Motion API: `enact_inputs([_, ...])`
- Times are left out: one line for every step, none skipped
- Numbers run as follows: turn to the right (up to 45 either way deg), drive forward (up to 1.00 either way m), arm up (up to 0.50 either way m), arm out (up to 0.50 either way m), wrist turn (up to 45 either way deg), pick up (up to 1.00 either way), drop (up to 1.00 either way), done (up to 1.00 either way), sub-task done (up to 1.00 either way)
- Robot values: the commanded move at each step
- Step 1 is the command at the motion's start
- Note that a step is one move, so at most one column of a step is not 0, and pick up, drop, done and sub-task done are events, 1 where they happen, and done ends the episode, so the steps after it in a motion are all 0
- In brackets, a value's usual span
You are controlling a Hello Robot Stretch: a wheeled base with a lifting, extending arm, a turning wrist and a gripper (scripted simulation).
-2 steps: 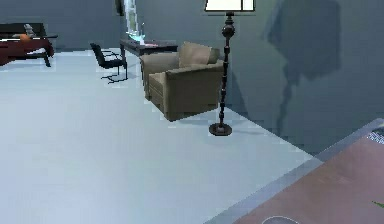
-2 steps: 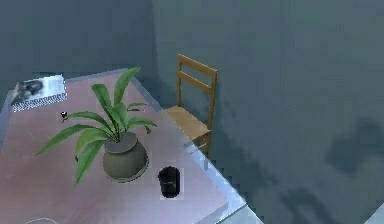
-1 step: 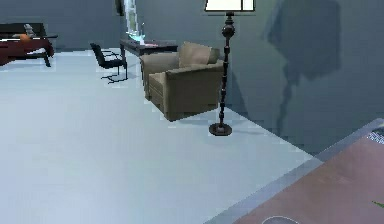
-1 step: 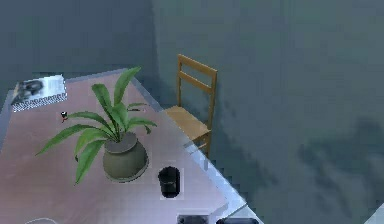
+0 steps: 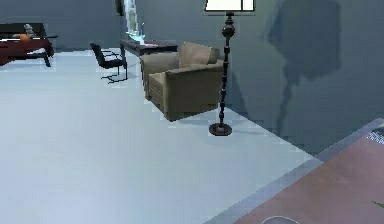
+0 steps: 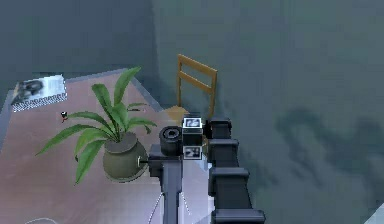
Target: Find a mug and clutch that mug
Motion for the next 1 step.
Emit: enact_inputs([0.0,0.00,0.00,0.00,45.0,0.00,0.00,0.00,0.00])
